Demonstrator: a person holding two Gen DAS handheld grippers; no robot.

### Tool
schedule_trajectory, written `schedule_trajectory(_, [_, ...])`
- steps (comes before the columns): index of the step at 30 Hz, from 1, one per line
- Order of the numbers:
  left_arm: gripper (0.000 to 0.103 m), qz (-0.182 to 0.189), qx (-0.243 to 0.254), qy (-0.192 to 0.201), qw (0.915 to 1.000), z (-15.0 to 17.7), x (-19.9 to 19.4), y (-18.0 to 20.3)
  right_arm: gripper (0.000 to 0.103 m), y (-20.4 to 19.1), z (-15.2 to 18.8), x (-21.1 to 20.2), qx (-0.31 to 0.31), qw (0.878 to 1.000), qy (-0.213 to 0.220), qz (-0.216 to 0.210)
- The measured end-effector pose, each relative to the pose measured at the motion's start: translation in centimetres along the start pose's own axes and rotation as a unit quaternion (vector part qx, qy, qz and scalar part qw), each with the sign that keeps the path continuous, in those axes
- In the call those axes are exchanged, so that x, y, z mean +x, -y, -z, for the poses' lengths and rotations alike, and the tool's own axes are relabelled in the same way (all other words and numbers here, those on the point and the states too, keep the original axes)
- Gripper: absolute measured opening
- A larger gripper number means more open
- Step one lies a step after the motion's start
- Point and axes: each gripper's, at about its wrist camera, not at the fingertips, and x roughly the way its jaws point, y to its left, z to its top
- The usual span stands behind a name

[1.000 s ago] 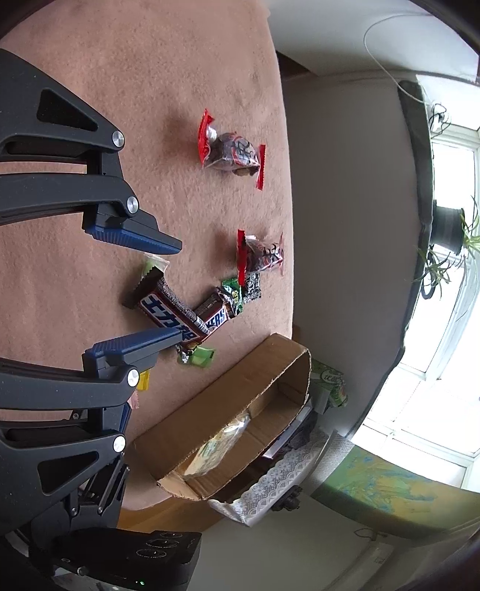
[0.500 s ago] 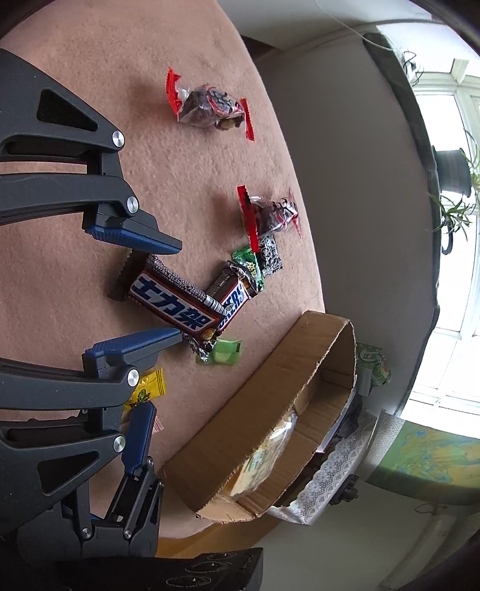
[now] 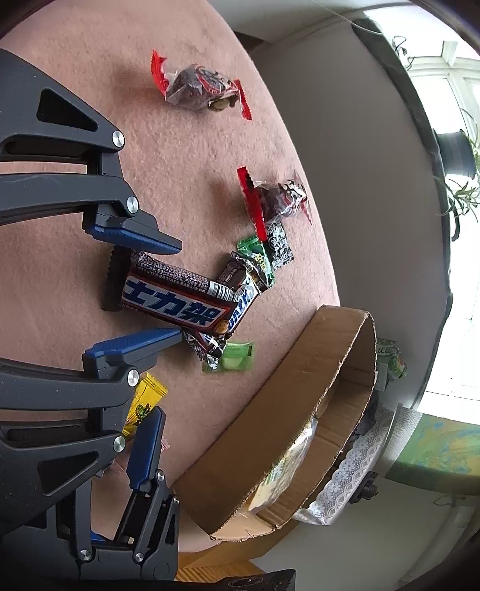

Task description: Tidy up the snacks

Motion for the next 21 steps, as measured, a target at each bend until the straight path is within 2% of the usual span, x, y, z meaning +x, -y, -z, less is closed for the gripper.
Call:
schedule_trajectory(3, [0.039,-0.001,-0.012,0.001,0.9999,0.0,0.1,-0.4,0.026,-0.1,0.1,0.0,-0.005,1.0,0.002,0.002])
schedule_trajectory(7, [0.028,-0.006,-0.009,0.003,0.9999,0.2,-0.1,-0.3,0.026,-0.2,0.2,0.0,-0.013,1.0,0.005,0.005])
schedule_trajectory(21, [0.028,0.001,-0.047,0.019,0.9987,0.7,-2.1,-1.4,0.024,-0.1,0.8,-1.3,0.002,1.0,0.014,-0.028])
